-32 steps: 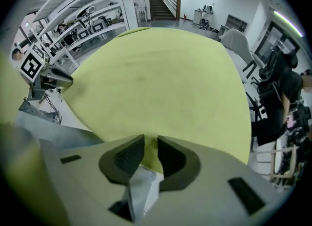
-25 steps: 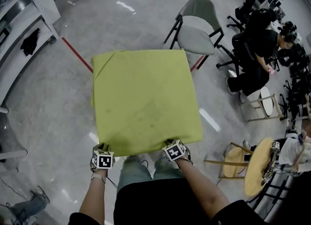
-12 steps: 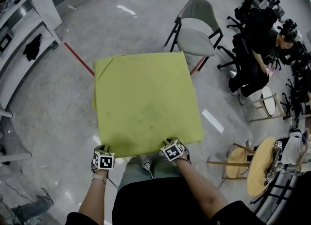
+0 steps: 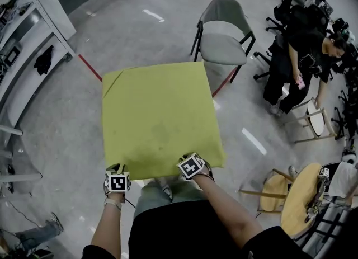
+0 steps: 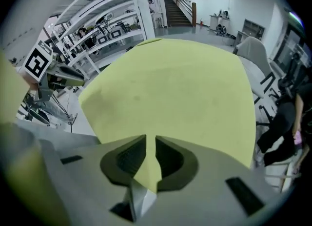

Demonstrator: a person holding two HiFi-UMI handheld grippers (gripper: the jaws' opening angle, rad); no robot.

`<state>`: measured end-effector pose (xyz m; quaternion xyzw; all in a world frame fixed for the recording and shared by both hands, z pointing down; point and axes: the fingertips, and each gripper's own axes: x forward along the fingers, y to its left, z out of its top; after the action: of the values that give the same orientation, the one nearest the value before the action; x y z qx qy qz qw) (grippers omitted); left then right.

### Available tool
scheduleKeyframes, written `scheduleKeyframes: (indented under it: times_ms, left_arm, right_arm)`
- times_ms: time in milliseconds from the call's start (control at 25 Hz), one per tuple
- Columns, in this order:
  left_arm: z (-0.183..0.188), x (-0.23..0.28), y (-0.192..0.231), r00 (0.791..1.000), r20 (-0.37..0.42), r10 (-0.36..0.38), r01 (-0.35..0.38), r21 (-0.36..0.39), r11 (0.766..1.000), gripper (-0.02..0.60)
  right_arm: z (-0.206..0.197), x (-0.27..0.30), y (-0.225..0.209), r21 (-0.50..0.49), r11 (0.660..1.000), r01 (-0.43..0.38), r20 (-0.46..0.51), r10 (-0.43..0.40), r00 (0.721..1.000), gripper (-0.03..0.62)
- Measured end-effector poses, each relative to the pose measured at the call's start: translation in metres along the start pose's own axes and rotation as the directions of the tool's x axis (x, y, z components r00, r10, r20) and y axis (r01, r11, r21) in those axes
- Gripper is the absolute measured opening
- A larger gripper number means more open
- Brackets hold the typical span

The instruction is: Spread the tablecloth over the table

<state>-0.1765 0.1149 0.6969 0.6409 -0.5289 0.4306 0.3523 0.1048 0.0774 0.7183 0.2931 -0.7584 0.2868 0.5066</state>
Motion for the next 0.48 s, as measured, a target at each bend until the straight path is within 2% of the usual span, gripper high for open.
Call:
scheduleKeyframes:
  times_ms: [320,480]
  left_arm:
    - [0.036,-0.005,-0.026,0.999,0.026,0.019,-0.019,-0.030,0.999,0.103]
    - [0.050,0.000,-0.034,1.000,0.024,-0.003,0.003,0.001,1.000,0.103]
  right_arm:
    - [0.007,-0.006,-0.027,0.056,0.998,-0.011,0.017,0.010,1.000,0.067]
    - [0.003,-0.001,-0.030,0.110,0.994,-0.028,0.009,0.027,1.000,0.067]
